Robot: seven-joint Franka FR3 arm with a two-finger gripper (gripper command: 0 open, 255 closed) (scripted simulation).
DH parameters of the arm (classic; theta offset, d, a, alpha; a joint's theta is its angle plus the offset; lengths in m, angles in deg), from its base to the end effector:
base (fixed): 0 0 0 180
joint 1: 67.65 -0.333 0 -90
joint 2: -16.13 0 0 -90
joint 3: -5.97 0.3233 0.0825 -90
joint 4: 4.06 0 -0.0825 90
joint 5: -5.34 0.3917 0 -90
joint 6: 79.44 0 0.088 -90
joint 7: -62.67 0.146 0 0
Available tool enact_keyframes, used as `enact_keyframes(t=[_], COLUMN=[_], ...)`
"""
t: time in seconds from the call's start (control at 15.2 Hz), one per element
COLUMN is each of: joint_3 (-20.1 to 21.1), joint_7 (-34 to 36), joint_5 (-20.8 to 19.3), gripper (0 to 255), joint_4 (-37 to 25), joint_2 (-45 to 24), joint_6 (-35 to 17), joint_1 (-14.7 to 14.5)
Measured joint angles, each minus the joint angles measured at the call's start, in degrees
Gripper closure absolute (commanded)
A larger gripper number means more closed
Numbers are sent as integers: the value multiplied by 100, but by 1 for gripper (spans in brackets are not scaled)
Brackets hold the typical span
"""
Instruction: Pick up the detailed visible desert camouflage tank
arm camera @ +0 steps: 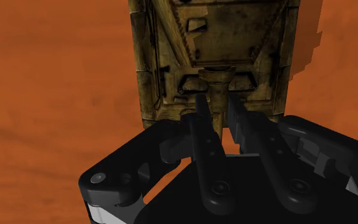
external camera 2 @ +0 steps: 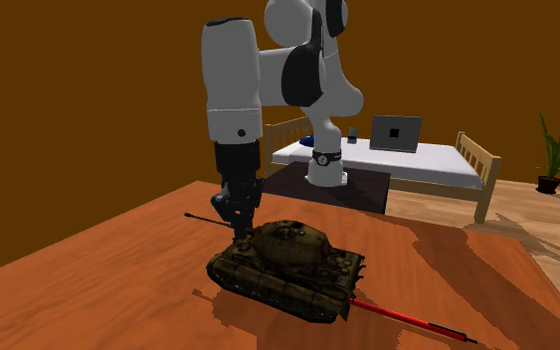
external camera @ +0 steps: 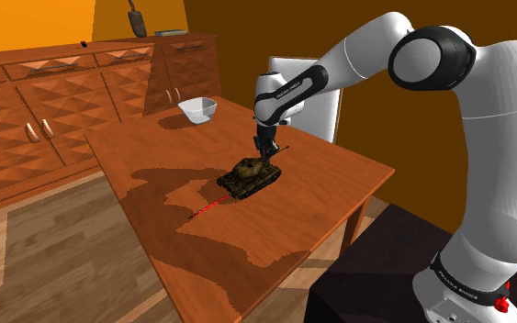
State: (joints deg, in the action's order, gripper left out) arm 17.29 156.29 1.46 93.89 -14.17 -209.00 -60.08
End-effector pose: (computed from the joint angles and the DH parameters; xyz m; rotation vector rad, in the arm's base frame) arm 0.6844 0.0307 0.2548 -2.1999 2.1638 0.0185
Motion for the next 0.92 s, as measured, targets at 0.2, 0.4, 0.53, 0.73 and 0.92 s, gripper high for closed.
enact_keyframes(t=[0.2,0.4,0.53,0.73,0.92], joint_3=[0,8,19,31,43], joint_7=[0,2,-11,-3,-26], joint_5=[0,9,27,42,69], gripper=[255,255,255,255,255], joint_4=[-1,-5,-44,-155,-226], joint_2=[-1,46,123,195,323], joint_6=[0,62,182,365,563], joint_1=[0,-1,11,5,27])
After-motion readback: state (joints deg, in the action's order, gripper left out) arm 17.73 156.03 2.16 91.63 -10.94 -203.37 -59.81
